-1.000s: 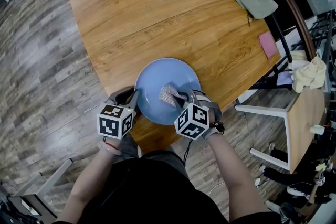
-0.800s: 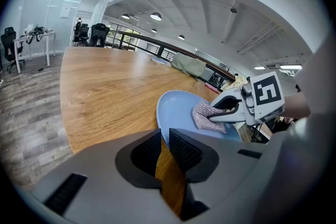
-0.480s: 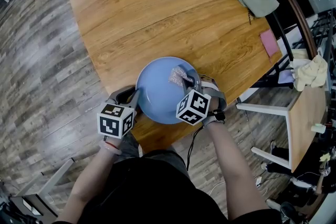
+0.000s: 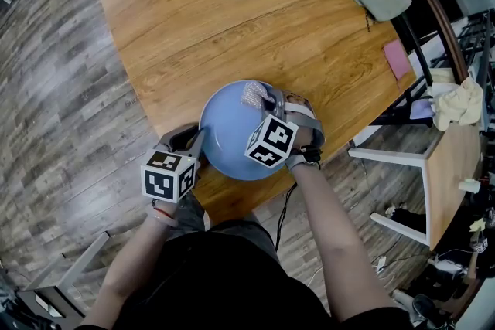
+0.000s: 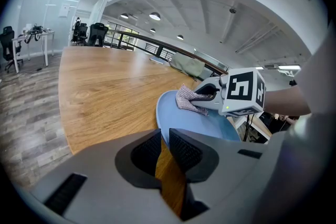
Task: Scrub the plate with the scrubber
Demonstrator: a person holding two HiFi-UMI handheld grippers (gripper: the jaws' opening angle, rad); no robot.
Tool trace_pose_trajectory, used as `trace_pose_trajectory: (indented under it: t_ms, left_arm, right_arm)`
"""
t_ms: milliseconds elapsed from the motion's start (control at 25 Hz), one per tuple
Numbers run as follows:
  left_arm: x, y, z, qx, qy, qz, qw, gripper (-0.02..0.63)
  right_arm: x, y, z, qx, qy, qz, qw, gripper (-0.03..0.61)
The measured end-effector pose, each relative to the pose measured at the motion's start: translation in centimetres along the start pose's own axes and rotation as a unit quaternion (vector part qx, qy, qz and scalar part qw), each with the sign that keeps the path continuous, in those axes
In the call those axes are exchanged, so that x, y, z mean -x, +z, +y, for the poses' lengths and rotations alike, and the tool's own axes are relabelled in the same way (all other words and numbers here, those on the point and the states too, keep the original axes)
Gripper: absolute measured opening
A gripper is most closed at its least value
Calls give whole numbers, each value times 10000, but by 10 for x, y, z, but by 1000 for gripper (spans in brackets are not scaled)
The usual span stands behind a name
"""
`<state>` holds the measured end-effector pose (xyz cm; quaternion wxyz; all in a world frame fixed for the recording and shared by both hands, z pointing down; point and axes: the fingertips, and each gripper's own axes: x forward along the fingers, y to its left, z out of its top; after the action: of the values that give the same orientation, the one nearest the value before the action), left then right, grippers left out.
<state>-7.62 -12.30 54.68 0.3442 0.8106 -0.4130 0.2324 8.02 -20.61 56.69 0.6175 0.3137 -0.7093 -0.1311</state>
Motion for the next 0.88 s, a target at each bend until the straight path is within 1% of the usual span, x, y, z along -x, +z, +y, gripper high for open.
trace_pose_trajectory:
  t_ms: [200,400,640,880]
  left_arm:
    - [0,0,0,14,-1,-2,10000,45]
    - [0,0,2,28,17,0,10000,46]
    - [-1,0,2,32,48,3,10000,46]
    - [0,0,1,38,92,7,10000,44]
  right_arm:
    - [-1,18,2,410,-64,-191,9990,55]
    - [1,43,11,764,5,-496,9958,55]
    - [9,66,30,1156,155,-908,9890,54]
    - [23,80,52,1439,452,-1343,9794,54]
